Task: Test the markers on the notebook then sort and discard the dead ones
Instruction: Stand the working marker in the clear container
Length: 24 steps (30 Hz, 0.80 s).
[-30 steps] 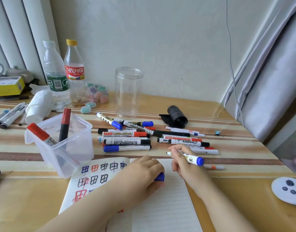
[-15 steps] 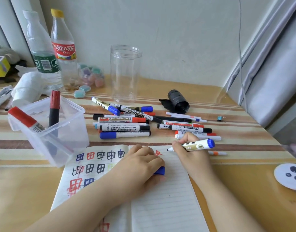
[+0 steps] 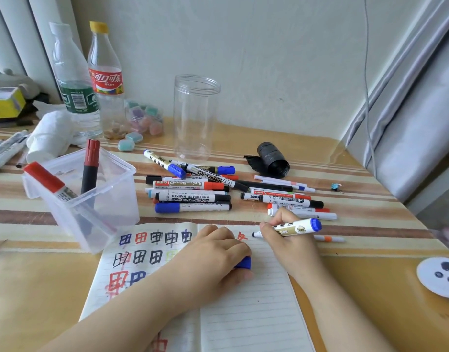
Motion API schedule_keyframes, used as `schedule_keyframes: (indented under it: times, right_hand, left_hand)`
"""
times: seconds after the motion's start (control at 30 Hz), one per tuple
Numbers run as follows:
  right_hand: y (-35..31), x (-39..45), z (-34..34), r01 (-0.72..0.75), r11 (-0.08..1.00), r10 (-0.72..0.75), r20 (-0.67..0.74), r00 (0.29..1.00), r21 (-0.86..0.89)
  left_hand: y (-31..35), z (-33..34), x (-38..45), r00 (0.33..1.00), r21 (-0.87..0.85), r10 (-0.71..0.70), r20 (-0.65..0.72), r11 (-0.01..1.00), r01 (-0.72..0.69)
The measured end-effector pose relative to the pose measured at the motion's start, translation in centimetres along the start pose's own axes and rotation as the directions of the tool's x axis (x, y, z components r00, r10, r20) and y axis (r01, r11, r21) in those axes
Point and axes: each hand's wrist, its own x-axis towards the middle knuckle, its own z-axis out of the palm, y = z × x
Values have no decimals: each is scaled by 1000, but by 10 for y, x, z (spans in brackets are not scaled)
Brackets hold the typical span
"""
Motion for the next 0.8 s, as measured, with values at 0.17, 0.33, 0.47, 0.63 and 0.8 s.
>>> schedule_keyframes:
  times: [0.17, 0.33, 0.47, 0.63, 0.8]
  right_hand:
    - [0, 0, -2, -21, 999, 22, -39, 999, 31]
    - [-1, -1, 0, -12, 1000, 12, -39, 999, 8]
    - [0, -2, -3, -14, 1000, 14, -55, 998, 4]
    - [-1, -4, -3, -9, 1000, 9, 3, 1000, 21]
    - [-2, -3, -4, -16, 1000, 16, -30, 999, -7]
  left_hand:
    - [0, 0, 0, 1000, 1, -7, 5, 1000, 7]
    - [0, 1, 0, 1000, -8, -1, -8, 1000, 1]
    - [0, 0, 0, 1000, -10, -4, -6, 1000, 4]
    - [0, 0, 0, 1000, -8, -8, -2, 1000, 8]
    - [0, 0, 0, 1000, -10, -5, 0, 1000, 5]
